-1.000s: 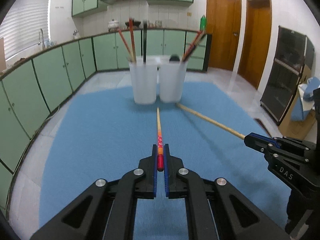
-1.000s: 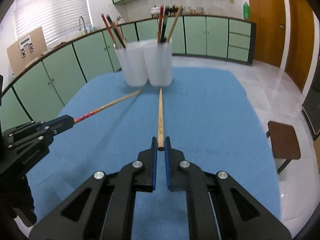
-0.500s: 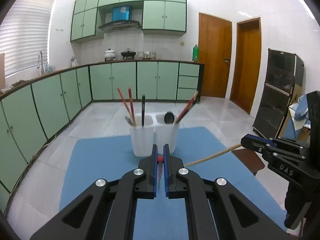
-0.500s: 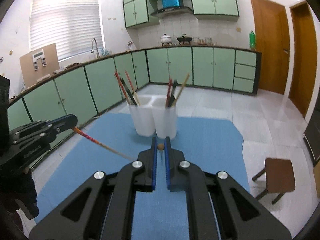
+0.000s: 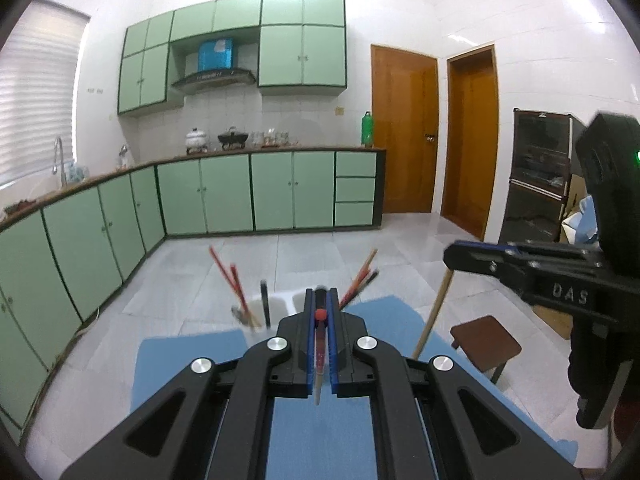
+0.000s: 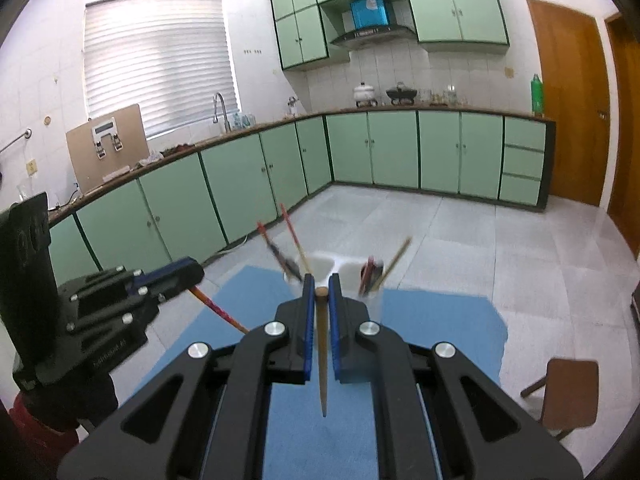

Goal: Organize utensils
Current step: 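Lift both held chopsticks up over the white holder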

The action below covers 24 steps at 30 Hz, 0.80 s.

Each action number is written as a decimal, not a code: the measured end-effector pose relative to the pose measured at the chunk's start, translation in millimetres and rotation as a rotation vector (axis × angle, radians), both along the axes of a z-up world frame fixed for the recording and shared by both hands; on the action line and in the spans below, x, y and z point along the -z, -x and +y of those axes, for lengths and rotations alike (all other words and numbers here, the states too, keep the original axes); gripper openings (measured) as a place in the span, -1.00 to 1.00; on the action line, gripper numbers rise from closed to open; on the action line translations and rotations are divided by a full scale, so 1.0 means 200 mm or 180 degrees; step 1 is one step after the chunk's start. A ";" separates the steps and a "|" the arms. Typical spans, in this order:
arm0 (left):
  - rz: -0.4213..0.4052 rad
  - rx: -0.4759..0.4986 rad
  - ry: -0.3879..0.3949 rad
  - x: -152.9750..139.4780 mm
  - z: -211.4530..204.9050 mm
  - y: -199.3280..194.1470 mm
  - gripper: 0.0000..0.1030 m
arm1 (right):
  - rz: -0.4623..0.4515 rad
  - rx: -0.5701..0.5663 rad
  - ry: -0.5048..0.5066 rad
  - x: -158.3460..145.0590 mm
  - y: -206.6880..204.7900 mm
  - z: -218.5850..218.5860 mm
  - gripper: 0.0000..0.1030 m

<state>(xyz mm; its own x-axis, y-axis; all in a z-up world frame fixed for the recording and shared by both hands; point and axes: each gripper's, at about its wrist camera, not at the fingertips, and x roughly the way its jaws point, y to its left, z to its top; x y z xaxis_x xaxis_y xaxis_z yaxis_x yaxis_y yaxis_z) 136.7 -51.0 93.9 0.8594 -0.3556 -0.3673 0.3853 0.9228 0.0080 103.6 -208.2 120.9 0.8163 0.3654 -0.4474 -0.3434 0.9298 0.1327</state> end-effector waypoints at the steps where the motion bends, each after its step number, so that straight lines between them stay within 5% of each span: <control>1: -0.0058 0.0007 0.0001 -0.03 -0.01 -0.02 -0.90 | -0.0061 -0.0006 -0.0003 -0.04 -0.02 0.01 -0.88; 12: -0.0430 -0.0071 -0.0016 -0.31 -0.07 -0.29 -0.90 | -0.0548 0.0150 -0.0114 -0.35 -0.35 -0.02 -0.88; 24: -0.0071 -0.0164 -0.0104 -0.13 -0.06 -0.60 -0.90 | -0.0224 0.0260 0.0000 -0.08 -0.73 0.06 -0.88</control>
<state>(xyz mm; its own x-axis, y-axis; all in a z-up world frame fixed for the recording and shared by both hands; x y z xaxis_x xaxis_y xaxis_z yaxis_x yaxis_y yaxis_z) 257.3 -62.8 119.9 0.8844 -0.2989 -0.3584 0.3367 0.9405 0.0463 250.1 -195.4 136.2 0.8728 0.2962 -0.3880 -0.2748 0.9551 0.1110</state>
